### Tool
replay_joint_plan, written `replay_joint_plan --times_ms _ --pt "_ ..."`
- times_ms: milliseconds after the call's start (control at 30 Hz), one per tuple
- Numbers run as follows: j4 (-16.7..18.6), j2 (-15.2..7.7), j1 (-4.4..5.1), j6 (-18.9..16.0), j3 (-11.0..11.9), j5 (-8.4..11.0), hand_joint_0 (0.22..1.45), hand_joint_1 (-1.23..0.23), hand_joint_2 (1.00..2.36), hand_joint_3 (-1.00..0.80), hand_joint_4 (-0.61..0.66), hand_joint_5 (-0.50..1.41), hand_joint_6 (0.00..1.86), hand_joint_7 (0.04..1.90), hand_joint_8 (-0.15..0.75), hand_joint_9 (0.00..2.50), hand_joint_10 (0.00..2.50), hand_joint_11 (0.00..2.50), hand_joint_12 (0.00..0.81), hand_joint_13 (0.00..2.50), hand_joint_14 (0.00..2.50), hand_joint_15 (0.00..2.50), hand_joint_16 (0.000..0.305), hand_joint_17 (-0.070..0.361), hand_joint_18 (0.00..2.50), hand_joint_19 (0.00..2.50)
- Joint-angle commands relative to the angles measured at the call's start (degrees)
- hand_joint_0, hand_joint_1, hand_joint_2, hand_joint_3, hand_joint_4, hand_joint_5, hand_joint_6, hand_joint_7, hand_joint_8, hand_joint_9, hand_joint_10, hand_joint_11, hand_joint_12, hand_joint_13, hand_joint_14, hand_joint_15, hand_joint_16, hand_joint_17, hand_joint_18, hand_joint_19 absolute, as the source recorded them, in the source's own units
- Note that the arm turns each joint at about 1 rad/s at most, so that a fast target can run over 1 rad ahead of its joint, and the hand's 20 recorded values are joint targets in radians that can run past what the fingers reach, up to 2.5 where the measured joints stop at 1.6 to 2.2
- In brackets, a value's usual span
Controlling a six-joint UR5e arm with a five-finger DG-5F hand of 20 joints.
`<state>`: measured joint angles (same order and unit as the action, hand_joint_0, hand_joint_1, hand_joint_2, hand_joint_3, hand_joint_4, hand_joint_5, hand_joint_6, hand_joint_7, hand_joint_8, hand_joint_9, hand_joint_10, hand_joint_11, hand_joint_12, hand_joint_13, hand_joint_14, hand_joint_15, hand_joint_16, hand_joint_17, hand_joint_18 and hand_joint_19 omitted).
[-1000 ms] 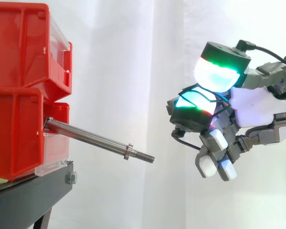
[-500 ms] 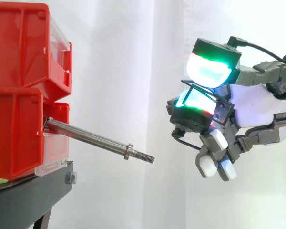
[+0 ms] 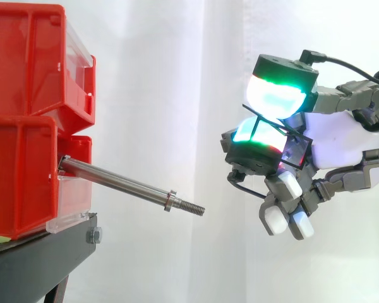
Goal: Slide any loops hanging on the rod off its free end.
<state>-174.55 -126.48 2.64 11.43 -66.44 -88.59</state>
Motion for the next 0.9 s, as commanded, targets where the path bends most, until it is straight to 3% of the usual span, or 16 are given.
replay_joint_plan --times_ms 0,267,400,867 --pt "0.0 0.0 0.00 0.0 0.0 0.00 0.58 -0.67 1.02 -0.29 0.24 -0.18 0.79 1.33 0.361 1.06 0.02 0.65 0.402 0.92 0.01 0.33 0.067 0.152 0.86 0.65" --pt "0.0 0.0 0.00 0.0 0.0 0.00 0.55 -0.58 1.00 -0.46 0.23 -0.17 0.78 1.32 0.361 1.07 0.02 0.64 0.404 0.92 0.01 0.32 0.068 0.153 0.87 0.65" --pt "0.0 0.0 0.00 0.0 0.0 0.00 0.54 -0.49 1.00 -0.46 0.23 -0.16 0.77 1.31 0.364 1.08 0.02 0.63 0.409 0.92 0.01 0.33 0.068 0.152 0.86 0.66" --pt "0.0 0.0 0.00 0.0 0.0 0.00 0.56 -0.43 1.01 -0.44 0.21 -0.15 0.73 1.35 0.360 1.10 0.02 0.64 0.410 0.93 0.01 0.34 0.067 0.151 0.85 0.67"
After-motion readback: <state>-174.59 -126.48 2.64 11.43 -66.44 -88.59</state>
